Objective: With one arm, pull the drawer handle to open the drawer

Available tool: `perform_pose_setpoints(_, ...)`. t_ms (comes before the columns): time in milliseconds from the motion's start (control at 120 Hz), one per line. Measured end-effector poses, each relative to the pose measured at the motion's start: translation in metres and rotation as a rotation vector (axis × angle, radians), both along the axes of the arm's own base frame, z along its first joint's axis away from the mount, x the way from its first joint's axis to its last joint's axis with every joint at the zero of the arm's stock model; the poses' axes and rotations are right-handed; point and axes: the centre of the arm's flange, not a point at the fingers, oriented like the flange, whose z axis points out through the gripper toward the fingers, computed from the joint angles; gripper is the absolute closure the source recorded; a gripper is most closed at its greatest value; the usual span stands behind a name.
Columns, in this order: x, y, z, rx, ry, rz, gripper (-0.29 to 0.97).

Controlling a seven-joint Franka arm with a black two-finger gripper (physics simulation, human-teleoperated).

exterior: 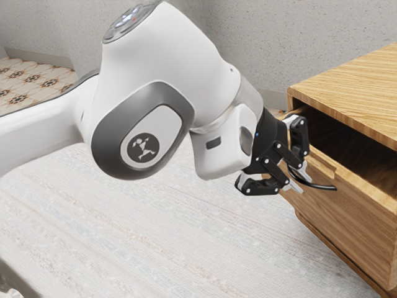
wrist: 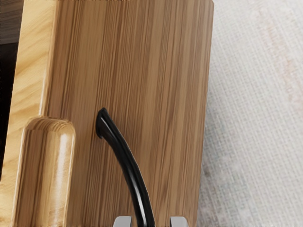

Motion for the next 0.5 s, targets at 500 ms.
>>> perform_pose_setpoints(500, -0.018, 0.007, 0.001, 0.003, -0.007, 0.01, 0.68)
